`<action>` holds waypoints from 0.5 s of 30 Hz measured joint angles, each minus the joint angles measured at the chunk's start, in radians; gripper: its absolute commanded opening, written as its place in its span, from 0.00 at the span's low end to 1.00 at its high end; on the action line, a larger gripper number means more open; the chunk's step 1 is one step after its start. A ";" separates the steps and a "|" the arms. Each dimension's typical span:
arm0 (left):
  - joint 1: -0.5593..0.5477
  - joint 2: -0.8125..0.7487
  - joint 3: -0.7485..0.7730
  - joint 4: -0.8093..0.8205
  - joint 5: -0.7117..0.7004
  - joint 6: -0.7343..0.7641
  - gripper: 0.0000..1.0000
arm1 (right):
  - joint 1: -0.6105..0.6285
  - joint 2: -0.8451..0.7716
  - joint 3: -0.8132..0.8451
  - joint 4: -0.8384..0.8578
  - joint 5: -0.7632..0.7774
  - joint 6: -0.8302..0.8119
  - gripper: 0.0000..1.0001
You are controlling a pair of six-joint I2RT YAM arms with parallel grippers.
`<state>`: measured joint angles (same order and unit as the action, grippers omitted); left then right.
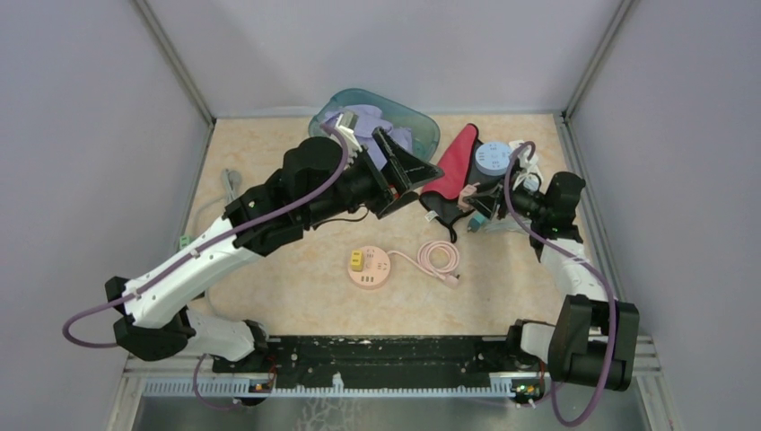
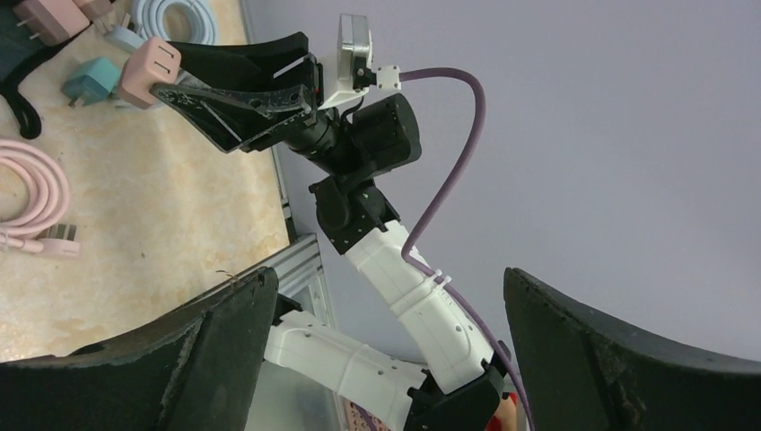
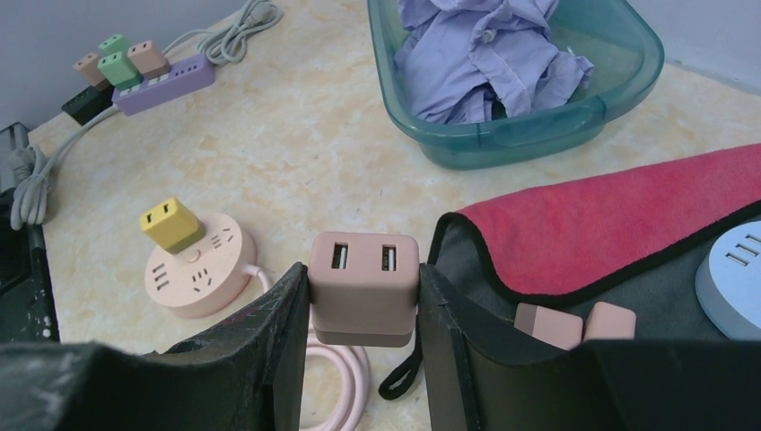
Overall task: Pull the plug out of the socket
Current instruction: Place the plug at the center of the board.
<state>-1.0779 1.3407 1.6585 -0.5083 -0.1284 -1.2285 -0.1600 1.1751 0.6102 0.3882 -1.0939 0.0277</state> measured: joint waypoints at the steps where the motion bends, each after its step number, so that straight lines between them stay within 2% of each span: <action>1: 0.000 0.003 0.000 0.000 0.004 -0.005 1.00 | 0.000 0.000 -0.002 0.002 -0.002 0.002 0.00; 9: -0.004 0.050 0.089 -0.010 0.017 -0.011 1.00 | 0.000 0.000 -0.002 0.017 -0.008 0.011 0.00; 15: -0.004 0.057 0.098 -0.007 0.016 -0.001 1.00 | 0.000 0.000 -0.002 0.016 -0.010 0.010 0.00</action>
<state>-1.0821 1.3975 1.7561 -0.5156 -0.1123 -1.2297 -0.1600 1.1755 0.6086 0.4046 -1.1038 0.0380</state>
